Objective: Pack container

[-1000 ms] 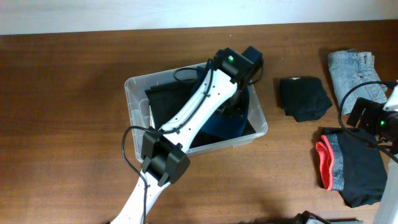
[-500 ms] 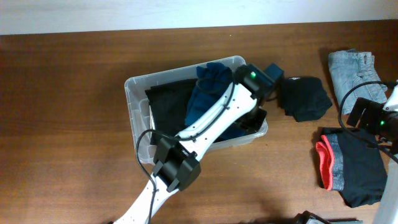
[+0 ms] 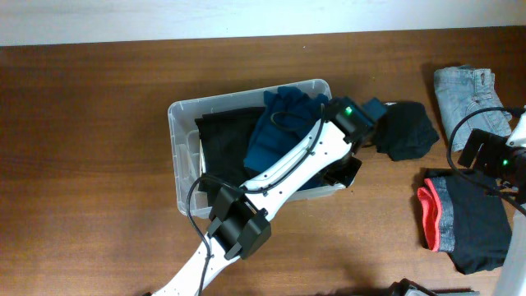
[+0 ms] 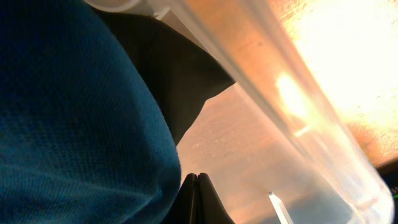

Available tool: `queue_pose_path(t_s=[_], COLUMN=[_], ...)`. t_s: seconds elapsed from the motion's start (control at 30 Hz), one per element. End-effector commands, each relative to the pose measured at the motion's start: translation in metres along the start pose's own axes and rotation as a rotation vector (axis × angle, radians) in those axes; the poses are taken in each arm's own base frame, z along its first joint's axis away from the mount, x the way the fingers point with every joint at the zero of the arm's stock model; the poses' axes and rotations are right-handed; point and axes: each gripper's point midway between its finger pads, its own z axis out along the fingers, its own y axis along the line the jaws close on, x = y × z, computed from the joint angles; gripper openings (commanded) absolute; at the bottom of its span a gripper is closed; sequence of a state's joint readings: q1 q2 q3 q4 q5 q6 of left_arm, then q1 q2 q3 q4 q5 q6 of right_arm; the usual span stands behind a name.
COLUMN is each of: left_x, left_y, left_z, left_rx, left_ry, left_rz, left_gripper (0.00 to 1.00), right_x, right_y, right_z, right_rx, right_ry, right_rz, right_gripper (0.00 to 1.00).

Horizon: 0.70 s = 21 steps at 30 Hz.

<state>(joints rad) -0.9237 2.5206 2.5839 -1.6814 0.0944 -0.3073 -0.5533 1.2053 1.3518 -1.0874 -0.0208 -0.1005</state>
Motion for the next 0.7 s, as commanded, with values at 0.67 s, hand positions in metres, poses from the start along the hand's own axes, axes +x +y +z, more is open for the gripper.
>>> queue_pose_path(t_s=[0.67], left_x=[0.019], left_y=[-0.044], left_z=[0.008], left_rx=[0.154], left_ry=[0.076], left_rz=[0.159], left_gripper=[0.01], right_x=[-0.004], right_y=[-0.001], right_z=[-0.004], right_rx=[0.001], right_ry=[-0.016], right_rz=[0.011], right_gripper=[0.98])
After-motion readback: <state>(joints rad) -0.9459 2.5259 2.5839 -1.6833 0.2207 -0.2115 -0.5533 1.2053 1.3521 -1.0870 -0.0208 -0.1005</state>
